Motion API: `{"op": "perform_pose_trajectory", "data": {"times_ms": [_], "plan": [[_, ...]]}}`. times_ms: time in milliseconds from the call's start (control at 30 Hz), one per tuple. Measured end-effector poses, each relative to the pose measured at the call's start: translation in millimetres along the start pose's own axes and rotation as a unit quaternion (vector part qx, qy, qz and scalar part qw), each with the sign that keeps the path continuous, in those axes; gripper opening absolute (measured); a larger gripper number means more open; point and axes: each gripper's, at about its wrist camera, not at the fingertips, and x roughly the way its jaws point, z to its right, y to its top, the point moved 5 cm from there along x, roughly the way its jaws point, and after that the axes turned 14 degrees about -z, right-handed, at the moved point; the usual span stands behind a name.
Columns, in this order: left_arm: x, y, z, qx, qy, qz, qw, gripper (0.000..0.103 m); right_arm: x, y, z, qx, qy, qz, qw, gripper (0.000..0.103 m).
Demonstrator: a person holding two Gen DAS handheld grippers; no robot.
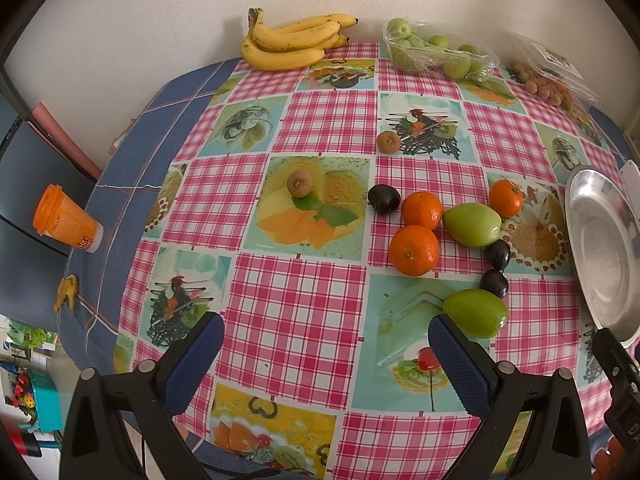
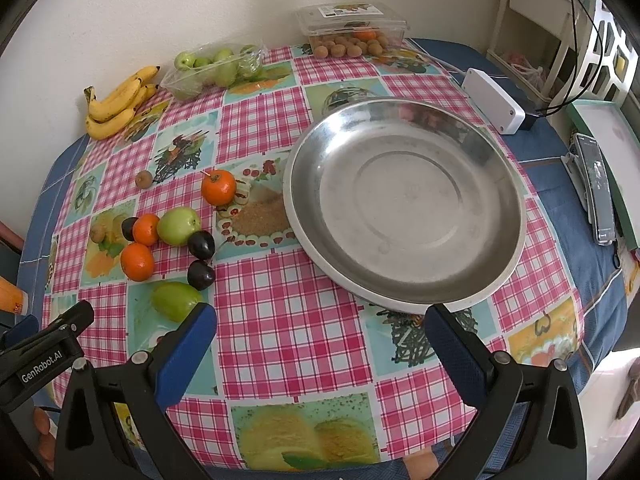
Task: Organize fruits
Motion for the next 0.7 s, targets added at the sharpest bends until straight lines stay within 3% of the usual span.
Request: {"op": "perform_pose_trajectory", "data": {"times_ms": [600, 700], "plan": [[-1.2, 2.9, 2.5, 0.014, -0.025, 0.014, 0.9995, 0.103, 1.5, -1.5, -3.4, -0.002, 0.001, -0.002, 1.0, 0.103], [-2.4, 6.2, -1.9, 0.012, -0.026, 0.024, 0.9993, 0.103, 2.9, -1.7, -11.4, -0.002, 0.017, -0.033, 0.999, 0.103]]}}
